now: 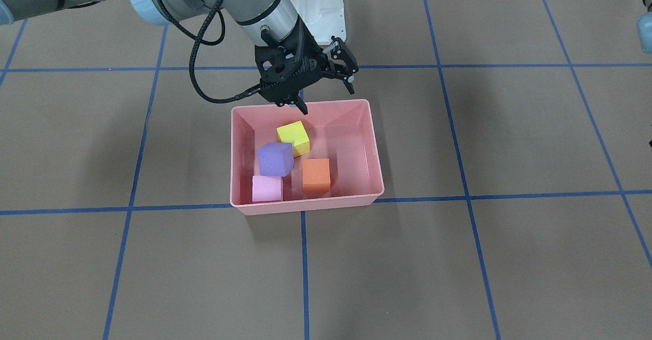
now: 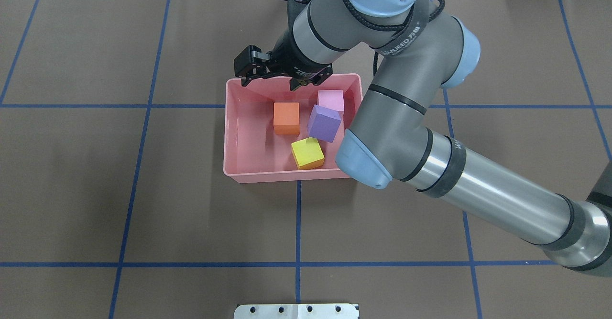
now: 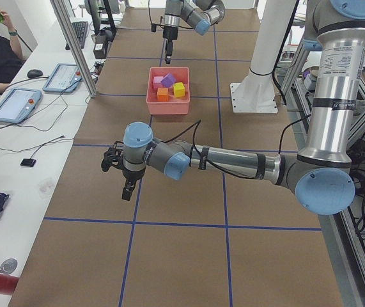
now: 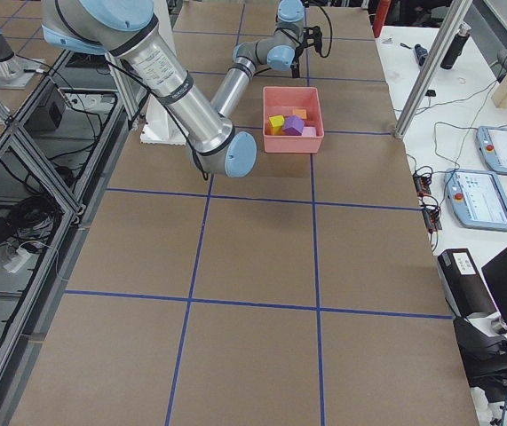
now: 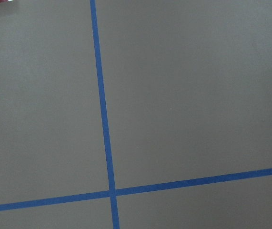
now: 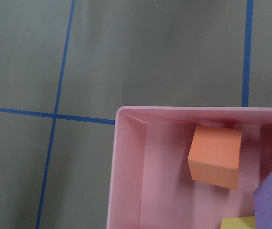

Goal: Place blocks into pink bin with both arms

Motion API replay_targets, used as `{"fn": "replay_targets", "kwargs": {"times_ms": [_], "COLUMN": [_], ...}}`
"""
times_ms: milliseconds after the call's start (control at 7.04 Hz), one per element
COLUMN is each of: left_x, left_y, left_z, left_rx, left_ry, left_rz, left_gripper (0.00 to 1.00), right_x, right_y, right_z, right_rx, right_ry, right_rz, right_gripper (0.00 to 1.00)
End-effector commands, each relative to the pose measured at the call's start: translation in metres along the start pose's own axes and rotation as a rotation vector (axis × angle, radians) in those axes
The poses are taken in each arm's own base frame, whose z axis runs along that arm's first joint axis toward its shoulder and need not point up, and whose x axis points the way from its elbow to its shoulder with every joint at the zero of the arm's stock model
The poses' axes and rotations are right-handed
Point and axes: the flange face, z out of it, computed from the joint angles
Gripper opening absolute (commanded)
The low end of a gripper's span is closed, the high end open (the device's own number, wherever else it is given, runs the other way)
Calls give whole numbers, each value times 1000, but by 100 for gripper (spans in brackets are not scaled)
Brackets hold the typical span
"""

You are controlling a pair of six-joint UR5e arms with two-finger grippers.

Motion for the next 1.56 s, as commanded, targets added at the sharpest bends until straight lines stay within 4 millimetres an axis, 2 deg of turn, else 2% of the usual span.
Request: {"fn": "replay_targets", "kwargs": {"times_ms": [0,142,284,426,568,710,852,994,1136,1278,1420], "left_x": [-3,-3,-4,-8,-6,-11,-13,-17,-20,-28,-44], "left_y": [2,2,2,17,20,28,31,36,41,52,62], "left_z": [-3,-5,-9,-10,-16,-13,-12,-9,-7,-2,-5], "left_rx": [4,7,12,5,13,3,-1,-9,-19,-46,-101], "left_ry": [-2,0,2,-1,0,-3,-4,-13,-15,-19,-29], "left_rz": [-4,-5,-8,-15,-13,-23,-26,-32,-31,56,78], "left_gripper": [100,100,100,100,100,100,100,100,100,100,100], "right_x": [53,133,209,285,354,422,478,521,564,592,606], "right_y": [18,21,11,-10,-40,-38,-30,-22,-3,11,22], "right_z": [-36,-52,-75,-118,-161,-184,-201,-220,-225,-225,-223], "right_rx": [61,132,168,130,86,59,24,-10,-48,-83,-138], "right_ry": [-56,-80,-38,24,60,138,256,364,505,596,618], "right_rz": [-33,-33,-1,57,10,-45,-97,-153,-166,-110,-60], "right_gripper": [100,100,100,100,100,100,100,100,100,100,100]}}
